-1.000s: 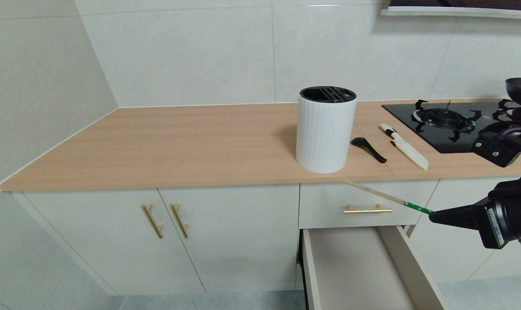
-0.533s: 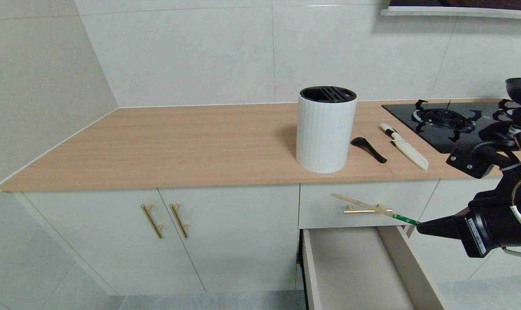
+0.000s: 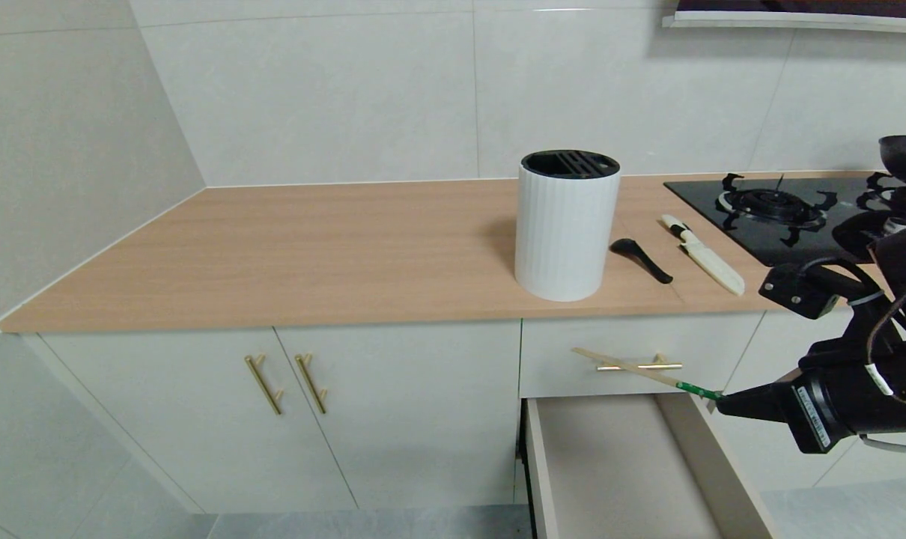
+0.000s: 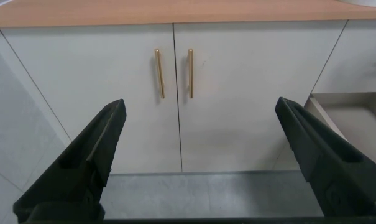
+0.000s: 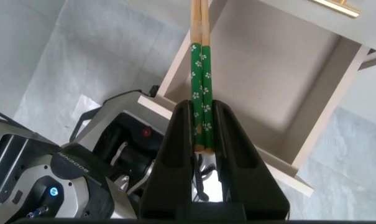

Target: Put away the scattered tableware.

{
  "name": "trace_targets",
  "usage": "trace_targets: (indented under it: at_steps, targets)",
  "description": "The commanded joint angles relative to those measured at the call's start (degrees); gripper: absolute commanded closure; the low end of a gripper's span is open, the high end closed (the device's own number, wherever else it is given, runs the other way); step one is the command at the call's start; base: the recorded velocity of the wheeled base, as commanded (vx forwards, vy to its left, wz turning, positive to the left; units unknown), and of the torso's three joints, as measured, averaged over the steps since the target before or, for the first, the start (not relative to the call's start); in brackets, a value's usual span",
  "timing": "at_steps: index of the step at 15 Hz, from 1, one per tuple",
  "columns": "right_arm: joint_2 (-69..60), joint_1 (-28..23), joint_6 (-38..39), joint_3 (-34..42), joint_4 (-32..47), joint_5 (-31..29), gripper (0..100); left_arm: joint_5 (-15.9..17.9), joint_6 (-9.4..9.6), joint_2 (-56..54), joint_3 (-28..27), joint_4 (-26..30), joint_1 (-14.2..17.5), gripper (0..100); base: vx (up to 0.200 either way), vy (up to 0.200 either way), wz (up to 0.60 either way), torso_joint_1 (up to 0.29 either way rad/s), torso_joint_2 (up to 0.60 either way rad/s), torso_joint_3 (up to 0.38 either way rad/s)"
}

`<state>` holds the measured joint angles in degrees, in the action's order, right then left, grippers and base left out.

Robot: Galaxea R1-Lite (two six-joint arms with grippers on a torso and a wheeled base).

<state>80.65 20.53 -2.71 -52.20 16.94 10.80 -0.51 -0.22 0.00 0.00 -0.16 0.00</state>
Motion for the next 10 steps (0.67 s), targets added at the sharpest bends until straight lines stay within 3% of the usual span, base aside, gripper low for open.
trace_targets:
  at_steps: [1, 4, 10]
  targets:
    - [1.0, 0.0, 0.0, 0.0, 0.0, 0.0, 100, 0.0, -0.04, 0.0, 0.0, 0.0, 0.0, 0, 0.0, 0.0, 0.0, 0.0, 0.0, 0.0]
    - [1.7, 0.0, 0.0, 0.0, 0.0, 0.0, 100, 0.0, -0.04, 0.0, 0.0, 0.0, 0.0, 0, 0.0, 0.0, 0.0, -0.078, 0.17, 0.102]
    - [3.1, 0.0, 0.1, 0.0, -0.2, 0.0, 100, 0.0, -0.04, 0.0, 0.0, 0.0, 0.0, 0, 0.0, 0.0, 0.0, -0.188, 0.46, 0.259]
